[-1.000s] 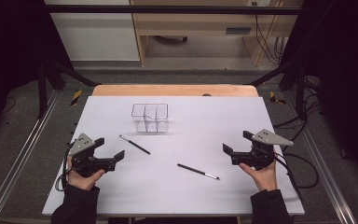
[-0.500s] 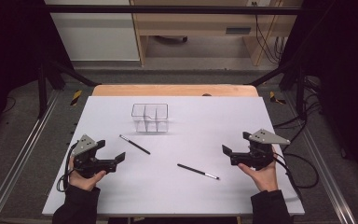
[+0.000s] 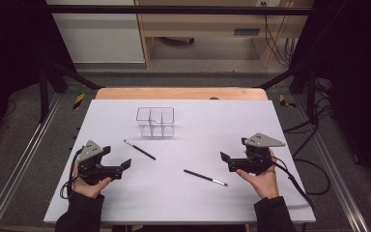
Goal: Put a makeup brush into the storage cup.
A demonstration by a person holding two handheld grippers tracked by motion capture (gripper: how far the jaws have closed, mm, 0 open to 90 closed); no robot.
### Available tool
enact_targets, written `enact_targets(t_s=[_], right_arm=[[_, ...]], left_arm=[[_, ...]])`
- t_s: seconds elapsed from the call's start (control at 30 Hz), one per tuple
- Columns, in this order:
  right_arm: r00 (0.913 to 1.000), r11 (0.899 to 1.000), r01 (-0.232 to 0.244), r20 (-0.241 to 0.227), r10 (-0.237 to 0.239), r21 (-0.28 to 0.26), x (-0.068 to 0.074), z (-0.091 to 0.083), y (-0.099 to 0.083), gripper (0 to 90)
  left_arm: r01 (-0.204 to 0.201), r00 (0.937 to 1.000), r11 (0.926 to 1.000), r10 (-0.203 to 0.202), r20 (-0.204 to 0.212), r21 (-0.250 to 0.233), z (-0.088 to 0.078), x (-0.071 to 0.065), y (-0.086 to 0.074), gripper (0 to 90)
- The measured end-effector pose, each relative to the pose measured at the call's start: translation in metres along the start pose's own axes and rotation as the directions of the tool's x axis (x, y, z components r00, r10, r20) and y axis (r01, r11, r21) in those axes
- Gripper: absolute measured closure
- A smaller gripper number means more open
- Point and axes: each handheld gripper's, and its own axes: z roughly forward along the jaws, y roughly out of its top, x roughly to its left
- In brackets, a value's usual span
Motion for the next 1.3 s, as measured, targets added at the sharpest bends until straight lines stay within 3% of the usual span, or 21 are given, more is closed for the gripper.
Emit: enact_targets(t_s=[0.37, 0.67, 1.17, 1.3], right_arm=[[0.9983, 0.996, 0.054, -0.026, -0.053, 0.076, 0.017, 0.020, 0.004, 8.9], [0.9950, 0.987, 0.092, -0.051, -0.086, 0.135, 0.030, 0.036, 0.003, 12.0], [0.9869, 0.966, 0.141, -0.107, -0.120, 0.218, 0.045, 0.055, -0.007, 16.2], [0.9819, 0.955, 0.169, -0.127, -0.141, 0.245, 0.051, 0.061, -0.009, 18.4]], left_arm=[[0.000, 1.0000, 1.0000, 0.000, 0.001, 0.005, 0.001, 0.000, 0.000, 5.1], [-0.009, 1.0000, 0.9998, 0.009, 0.000, 0.017, 0.003, -0.001, -0.001, 5.2], [-0.016, 0.9999, 0.9995, 0.016, 0.006, 0.028, 0.005, -0.003, -0.001, 5.4], [-0.018, 0.9998, 0.9994, 0.018, 0.007, 0.028, 0.005, -0.003, -0.002, 5.5]])
